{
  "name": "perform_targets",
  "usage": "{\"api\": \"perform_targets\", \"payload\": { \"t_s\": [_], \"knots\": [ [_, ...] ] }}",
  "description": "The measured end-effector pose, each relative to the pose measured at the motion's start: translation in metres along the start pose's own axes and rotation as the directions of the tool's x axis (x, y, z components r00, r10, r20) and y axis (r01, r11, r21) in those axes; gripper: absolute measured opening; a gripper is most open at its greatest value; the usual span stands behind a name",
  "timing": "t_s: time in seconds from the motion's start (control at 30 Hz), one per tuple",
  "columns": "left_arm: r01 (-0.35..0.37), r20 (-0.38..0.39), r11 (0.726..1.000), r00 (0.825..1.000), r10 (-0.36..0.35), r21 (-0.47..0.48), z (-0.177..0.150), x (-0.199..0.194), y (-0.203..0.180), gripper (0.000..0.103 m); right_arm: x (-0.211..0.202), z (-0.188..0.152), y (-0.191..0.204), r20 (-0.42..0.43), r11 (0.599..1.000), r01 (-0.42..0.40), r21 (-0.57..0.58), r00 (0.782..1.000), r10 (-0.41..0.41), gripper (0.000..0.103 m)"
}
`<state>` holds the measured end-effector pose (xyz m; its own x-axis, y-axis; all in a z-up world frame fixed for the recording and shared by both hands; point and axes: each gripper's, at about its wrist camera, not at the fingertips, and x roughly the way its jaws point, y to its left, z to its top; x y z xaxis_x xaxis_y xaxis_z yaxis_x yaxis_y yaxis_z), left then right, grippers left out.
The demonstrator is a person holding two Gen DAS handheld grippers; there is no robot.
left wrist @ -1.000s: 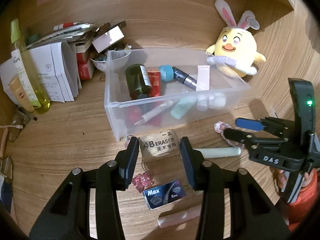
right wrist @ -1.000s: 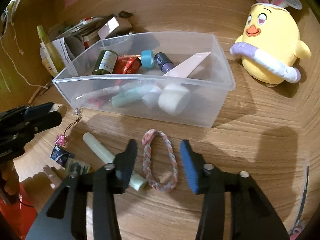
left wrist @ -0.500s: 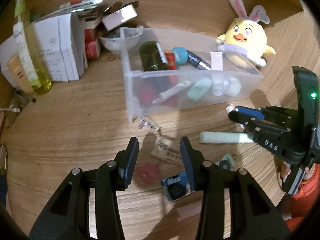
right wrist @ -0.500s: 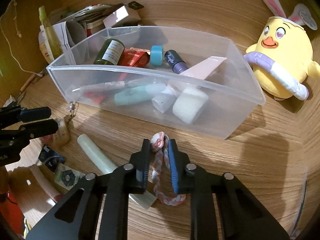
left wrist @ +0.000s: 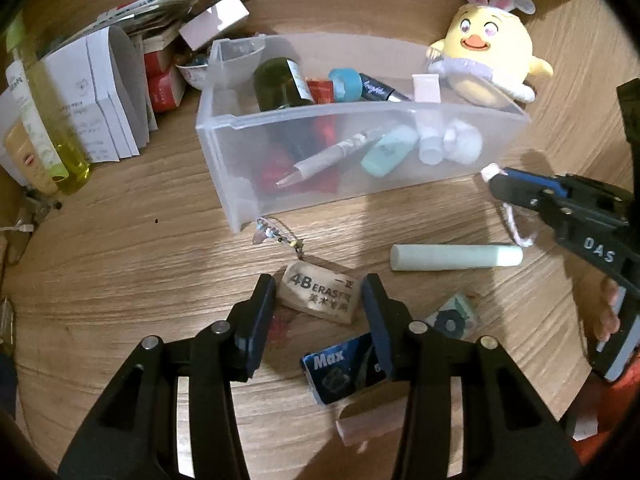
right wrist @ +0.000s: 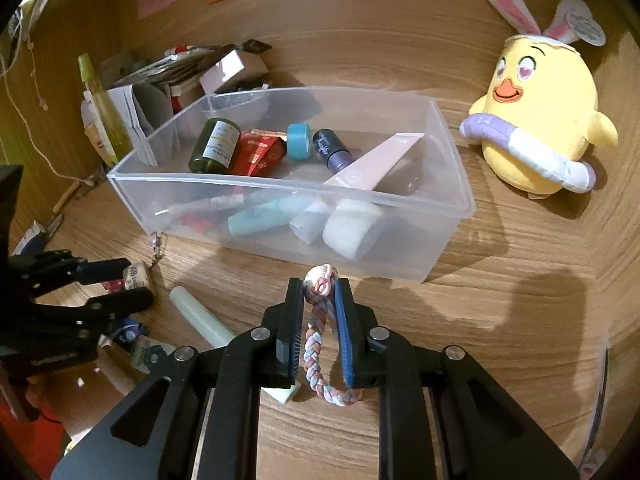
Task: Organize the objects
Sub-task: 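Lift the braided cord with the right gripper while the left grasps the beige eraser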
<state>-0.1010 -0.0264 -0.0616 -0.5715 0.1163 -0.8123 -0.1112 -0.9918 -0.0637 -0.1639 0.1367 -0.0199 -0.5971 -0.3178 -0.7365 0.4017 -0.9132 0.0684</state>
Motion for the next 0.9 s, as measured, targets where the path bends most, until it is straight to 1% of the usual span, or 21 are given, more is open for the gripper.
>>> {"api": "perform_targets", "payload": {
  "t_s": [0.2, 0.33, 0.5, 0.6, 0.73, 0.9],
  "knots": [
    [-0.030, 0.015, 0.999, 0.999, 0.029, 0.031, -0.002, 0.000, -0.005, 0.043, -0.001, -0.001, -0.006, 0.000, 1.000, -0.015, 0.028, 1.000, 0.015, 0.014],
    [-0.014, 0.046, 1.000, 0.999, 0.014, 0.011, 0.001, -0.011, -0.003, 0.043, -0.009, 0.001, -0.006, 0.022, 0.999, -0.024, 0.026, 0.999, 0.024, 0.014],
    [0.014, 0.111, 1.000, 0.994, -0.011, -0.023, 0.015, -0.033, 0.001, 0.043, -0.025, 0.011, -0.004, 0.073, 0.999, -0.036, 0.022, 0.997, 0.034, 0.014],
    [0.017, 0.148, 0.999, 0.989, -0.011, -0.038, 0.025, -0.042, 0.002, 0.044, -0.035, 0.019, -0.003, 0.109, 0.998, -0.048, 0.029, 0.993, 0.045, 0.014],
    [0.039, 0.190, 0.997, 0.981, -0.026, -0.065, 0.038, -0.051, 0.003, 0.043, -0.047, 0.029, -0.003, 0.151, 0.998, -0.053, 0.027, 0.987, 0.049, 0.014],
    [0.044, 0.224, 0.996, 0.974, -0.026, -0.077, 0.055, -0.057, 0.002, 0.044, -0.059, 0.044, -0.008, 0.202, 0.998, -0.053, 0.045, 0.978, 0.043, 0.014]
  ]
}}
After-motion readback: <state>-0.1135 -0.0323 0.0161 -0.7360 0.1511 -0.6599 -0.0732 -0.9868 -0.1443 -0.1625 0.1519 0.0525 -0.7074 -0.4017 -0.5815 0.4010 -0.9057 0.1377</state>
